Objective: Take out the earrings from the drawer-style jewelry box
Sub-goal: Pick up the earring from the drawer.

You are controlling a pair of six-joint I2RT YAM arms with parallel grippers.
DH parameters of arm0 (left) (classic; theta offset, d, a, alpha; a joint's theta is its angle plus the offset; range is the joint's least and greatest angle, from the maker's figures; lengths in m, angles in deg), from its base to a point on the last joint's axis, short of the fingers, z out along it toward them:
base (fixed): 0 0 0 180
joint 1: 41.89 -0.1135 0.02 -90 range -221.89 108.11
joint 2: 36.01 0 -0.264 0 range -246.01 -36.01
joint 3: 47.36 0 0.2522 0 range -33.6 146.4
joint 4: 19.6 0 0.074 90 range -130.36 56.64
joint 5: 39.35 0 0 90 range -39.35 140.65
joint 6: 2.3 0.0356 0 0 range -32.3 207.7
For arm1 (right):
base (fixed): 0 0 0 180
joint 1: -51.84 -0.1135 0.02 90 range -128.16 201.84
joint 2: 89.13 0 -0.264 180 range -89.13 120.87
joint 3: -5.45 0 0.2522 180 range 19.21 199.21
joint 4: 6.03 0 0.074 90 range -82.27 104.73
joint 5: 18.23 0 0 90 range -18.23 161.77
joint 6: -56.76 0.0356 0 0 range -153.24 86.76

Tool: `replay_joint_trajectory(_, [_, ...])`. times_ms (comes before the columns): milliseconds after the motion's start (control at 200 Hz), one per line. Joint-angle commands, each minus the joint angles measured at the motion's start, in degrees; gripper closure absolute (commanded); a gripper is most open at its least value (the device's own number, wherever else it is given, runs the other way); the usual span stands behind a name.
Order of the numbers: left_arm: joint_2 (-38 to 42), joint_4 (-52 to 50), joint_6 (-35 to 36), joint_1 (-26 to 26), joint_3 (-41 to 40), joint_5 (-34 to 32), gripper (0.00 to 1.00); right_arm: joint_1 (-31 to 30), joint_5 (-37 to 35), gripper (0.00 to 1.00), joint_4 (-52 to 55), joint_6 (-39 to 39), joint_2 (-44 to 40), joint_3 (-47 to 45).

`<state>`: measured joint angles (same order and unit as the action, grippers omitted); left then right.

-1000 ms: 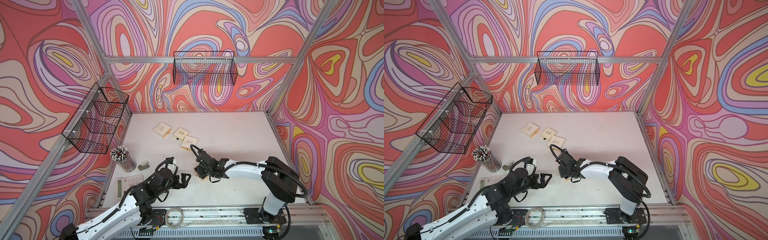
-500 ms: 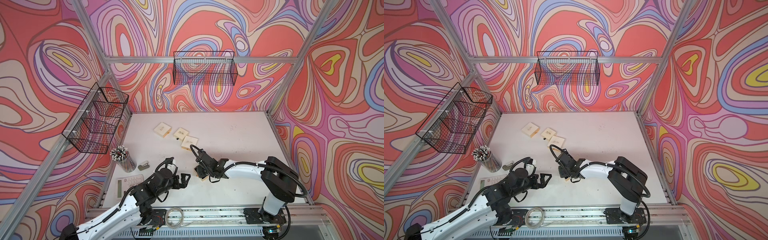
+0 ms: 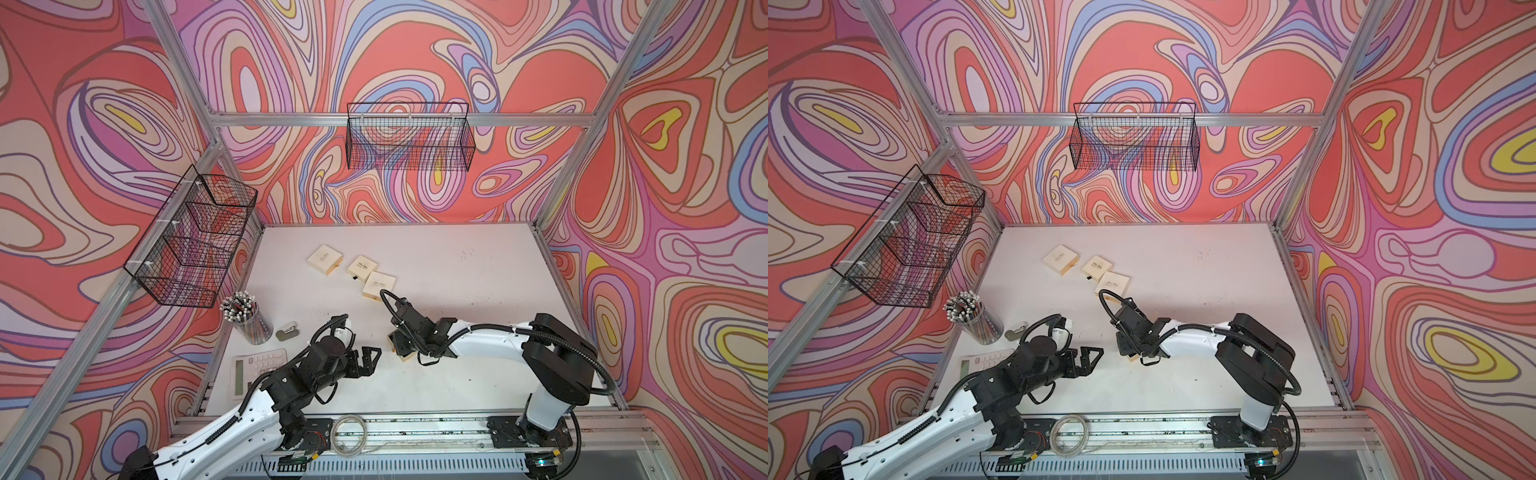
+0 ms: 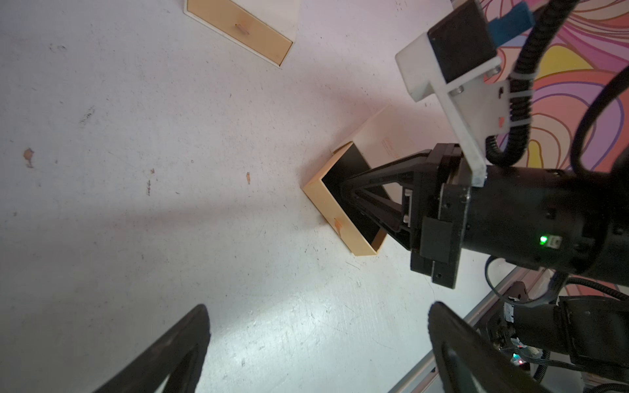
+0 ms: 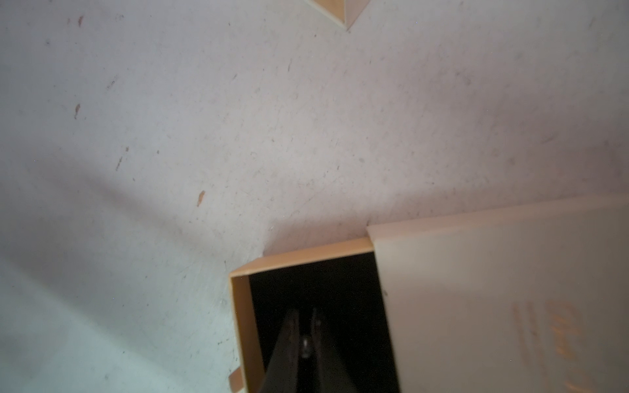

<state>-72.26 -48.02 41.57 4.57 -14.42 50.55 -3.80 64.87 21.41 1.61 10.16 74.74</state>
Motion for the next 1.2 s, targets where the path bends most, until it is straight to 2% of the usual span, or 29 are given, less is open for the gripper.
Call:
replay_joint_trajectory(0, [-0.32, 1.43, -0.72, -0.23, -0.37, -0.85, 0.00, -0.43, -1.96, 0.95, -0.18, 1.11, -2.21, -0.75])
replay_joint_trajectory(866, [-1.10, 2.65, 0.68, -0.23, 0.85, -0.60, 0.00, 0.24, -1.99, 0.97, -1.21, 0.71, -4.98, 1.99])
replay_joint_trajectory(1037, [-1.19, 4.11, 1.04, -0.23, 0.87, 0.08, 0.00, 3.00, -1.32, 0.99, -0.93, 0.14, -5.71, 3.42])
replay_joint_trajectory(1197, [-2.41, 5.54, 1.61, -0.26, 1.30, 0.28, 0.00, 8.56, 0.68, 1.00, -0.84, -0.49, -6.29, 4.19])
